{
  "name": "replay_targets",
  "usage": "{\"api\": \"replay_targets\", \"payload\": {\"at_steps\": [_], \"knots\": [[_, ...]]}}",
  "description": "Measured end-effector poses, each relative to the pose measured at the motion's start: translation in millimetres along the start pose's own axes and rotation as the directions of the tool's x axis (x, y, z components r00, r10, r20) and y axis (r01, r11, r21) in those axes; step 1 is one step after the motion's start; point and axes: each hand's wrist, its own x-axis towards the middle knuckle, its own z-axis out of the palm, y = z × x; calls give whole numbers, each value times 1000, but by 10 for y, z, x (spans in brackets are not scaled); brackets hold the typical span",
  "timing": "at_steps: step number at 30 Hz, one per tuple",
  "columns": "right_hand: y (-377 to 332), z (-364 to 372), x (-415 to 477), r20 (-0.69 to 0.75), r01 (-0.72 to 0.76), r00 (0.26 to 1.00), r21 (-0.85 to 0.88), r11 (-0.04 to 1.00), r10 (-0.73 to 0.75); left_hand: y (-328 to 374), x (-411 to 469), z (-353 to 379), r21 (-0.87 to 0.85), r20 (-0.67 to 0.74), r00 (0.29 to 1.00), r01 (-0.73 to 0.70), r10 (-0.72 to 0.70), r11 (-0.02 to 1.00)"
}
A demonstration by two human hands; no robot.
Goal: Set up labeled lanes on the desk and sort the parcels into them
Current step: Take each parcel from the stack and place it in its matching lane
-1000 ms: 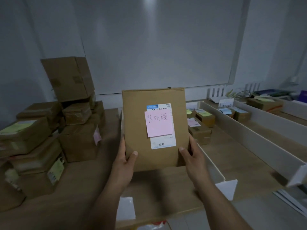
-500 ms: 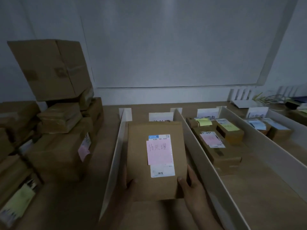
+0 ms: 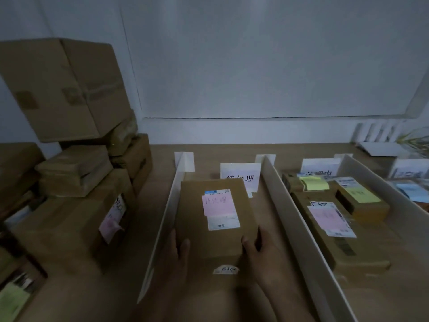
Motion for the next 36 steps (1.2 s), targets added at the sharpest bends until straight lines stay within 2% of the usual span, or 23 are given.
{"api": "replay_targets", "payload": {"at_steps": [2, 7, 17, 24, 31, 36], "knots": [[-41, 42, 175, -4, 18, 1000, -71, 997, -19, 9, 223, 87, 10, 0, 998, 60, -60, 998], [-155, 203, 516, 13, 1, 1000, -195, 981, 2, 113, 560, 88, 116, 16, 994, 104, -107, 988], [-289, 413, 878, 2, 5, 1000, -179, 984, -5, 60, 1066, 24, 386, -14, 999, 41, -38, 921], [-337, 439, 913, -3, 7, 1000, -152, 988, -7, 161, 1081, -18, 485, -12, 1000, 10, -5, 875], [-361, 401, 707, 16, 13, 1000, -117, 993, -12, 145, 1036, -39, 416, -20, 996, 86, -86, 905], [-467, 218, 383, -40, 75, 995, -307, 949, -91, 211, 672, -226, 350, -8, 1000, 6, -4, 937]]}}
